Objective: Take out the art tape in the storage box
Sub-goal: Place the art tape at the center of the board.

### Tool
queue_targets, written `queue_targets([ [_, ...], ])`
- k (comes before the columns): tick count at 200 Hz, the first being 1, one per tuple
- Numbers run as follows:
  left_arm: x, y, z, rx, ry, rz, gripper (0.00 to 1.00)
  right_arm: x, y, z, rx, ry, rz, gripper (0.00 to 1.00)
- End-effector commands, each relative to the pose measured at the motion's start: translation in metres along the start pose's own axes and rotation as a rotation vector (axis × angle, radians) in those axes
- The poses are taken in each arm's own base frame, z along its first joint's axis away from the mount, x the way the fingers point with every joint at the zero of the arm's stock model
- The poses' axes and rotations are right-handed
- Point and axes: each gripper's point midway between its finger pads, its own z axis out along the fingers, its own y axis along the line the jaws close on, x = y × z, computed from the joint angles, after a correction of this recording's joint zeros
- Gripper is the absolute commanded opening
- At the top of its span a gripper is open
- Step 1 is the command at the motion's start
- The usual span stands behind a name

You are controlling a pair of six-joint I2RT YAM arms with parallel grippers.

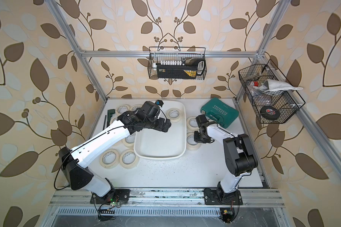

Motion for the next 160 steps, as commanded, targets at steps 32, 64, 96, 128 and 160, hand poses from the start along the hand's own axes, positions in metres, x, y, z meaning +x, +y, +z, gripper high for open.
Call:
queue_targets([
  [32,-0.002,0.004,0.002,0.000,-0.006,-0.020,0.99,-0.021,-0.003,-0.002,0.046,-0.052,-0.014,0.16],
  [64,-0.001,0.005,0.004,-0.005,-0.004,-0.021,0.99,-0.023,-0.005,-0.004,0.058,-0.054,-0.014,0.32],
  [96,-0.001,0.014,0.010,-0.032,0.009,-0.057,0.98,-0.024,-0.005,-0.012,0.053,-0.066,-0.015,0.46],
  [128,-0.003,0.024,0.019,-0.053,0.023,-0.125,0.97,-0.024,-0.005,-0.033,0.044,-0.091,-0.011,0.50],
  [160,-0.013,0.036,0.032,-0.089,0.023,-0.171,0.97,-0.024,-0.002,-0.059,0.008,-0.127,-0.006,0.53],
])
